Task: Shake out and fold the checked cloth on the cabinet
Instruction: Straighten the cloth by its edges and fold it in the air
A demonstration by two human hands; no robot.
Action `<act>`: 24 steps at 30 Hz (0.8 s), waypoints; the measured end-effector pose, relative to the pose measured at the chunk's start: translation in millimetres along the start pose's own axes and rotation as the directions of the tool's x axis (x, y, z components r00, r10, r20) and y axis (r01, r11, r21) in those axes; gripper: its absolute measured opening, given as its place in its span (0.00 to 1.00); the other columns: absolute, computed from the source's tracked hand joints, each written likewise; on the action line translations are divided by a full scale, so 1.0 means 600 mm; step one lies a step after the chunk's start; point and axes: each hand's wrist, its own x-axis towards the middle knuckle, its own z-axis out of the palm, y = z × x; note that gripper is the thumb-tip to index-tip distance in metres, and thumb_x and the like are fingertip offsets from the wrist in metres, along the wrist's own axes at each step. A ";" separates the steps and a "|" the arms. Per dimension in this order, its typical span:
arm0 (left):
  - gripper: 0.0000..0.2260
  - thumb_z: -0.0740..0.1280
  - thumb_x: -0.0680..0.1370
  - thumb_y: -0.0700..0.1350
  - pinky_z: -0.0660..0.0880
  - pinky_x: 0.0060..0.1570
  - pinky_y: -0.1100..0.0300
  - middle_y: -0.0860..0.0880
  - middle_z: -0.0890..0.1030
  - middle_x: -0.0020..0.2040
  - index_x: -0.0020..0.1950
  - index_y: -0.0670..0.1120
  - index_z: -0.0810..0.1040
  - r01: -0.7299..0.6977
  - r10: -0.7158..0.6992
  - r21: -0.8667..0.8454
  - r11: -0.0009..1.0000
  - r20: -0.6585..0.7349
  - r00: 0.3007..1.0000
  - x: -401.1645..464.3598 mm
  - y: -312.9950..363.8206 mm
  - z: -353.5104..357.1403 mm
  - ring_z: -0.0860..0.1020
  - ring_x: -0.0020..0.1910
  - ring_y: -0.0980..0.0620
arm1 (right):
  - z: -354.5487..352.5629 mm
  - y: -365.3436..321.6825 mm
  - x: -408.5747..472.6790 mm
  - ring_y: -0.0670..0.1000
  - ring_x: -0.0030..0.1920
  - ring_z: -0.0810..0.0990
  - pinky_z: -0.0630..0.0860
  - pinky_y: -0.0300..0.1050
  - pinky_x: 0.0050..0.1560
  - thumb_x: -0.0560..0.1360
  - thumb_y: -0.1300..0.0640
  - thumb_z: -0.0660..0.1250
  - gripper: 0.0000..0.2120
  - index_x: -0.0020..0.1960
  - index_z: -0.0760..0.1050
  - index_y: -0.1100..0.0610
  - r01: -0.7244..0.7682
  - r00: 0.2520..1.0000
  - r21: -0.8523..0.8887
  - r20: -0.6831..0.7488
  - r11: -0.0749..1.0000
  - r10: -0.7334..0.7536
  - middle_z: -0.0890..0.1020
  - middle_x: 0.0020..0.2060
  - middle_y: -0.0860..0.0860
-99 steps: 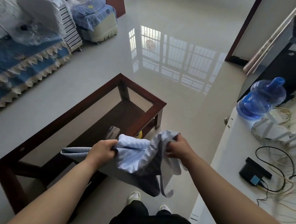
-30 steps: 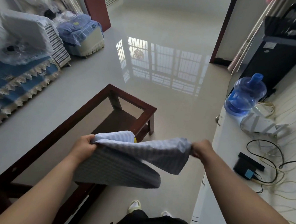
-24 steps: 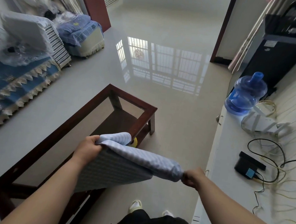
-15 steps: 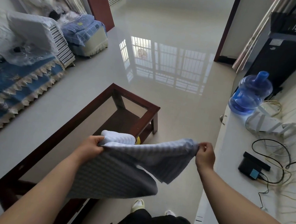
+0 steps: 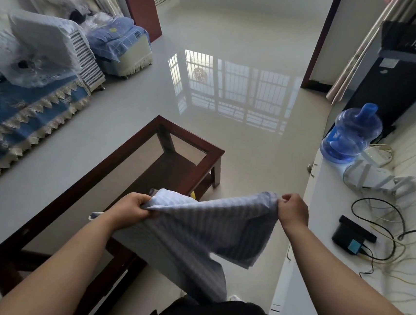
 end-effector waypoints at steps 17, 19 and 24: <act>0.07 0.72 0.71 0.44 0.68 0.34 0.62 0.54 0.78 0.30 0.34 0.45 0.79 0.049 -0.052 0.154 0.987 0.015 0.999 0.013 -0.019 -0.010 0.74 0.32 0.57 | -0.010 0.002 0.034 0.57 0.43 0.79 0.73 0.46 0.46 0.75 0.63 0.59 0.11 0.55 0.73 0.54 0.239 0.956 0.130 0.140 0.962 -0.257 0.81 0.42 0.56; 0.08 0.72 0.71 0.44 0.66 0.34 0.60 0.51 0.76 0.31 0.36 0.40 0.79 0.059 -0.069 0.166 0.984 0.054 0.996 0.010 -0.028 -0.011 0.71 0.32 0.56 | -0.029 -0.018 0.034 0.55 0.41 0.81 0.80 0.50 0.47 0.75 0.67 0.60 0.13 0.57 0.71 0.56 0.119 0.973 0.508 0.109 0.853 -0.201 0.81 0.40 0.58; 0.05 0.74 0.71 0.45 0.69 0.32 0.70 0.54 0.78 0.31 0.36 0.47 0.81 0.052 -0.075 0.130 0.990 0.175 0.982 0.015 -0.014 -0.011 0.74 0.32 0.60 | -0.051 -0.057 0.024 0.51 0.43 0.76 0.75 0.42 0.43 0.81 0.59 0.55 0.09 0.47 0.73 0.57 -0.316 0.872 0.891 0.408 0.326 -0.272 0.78 0.42 0.54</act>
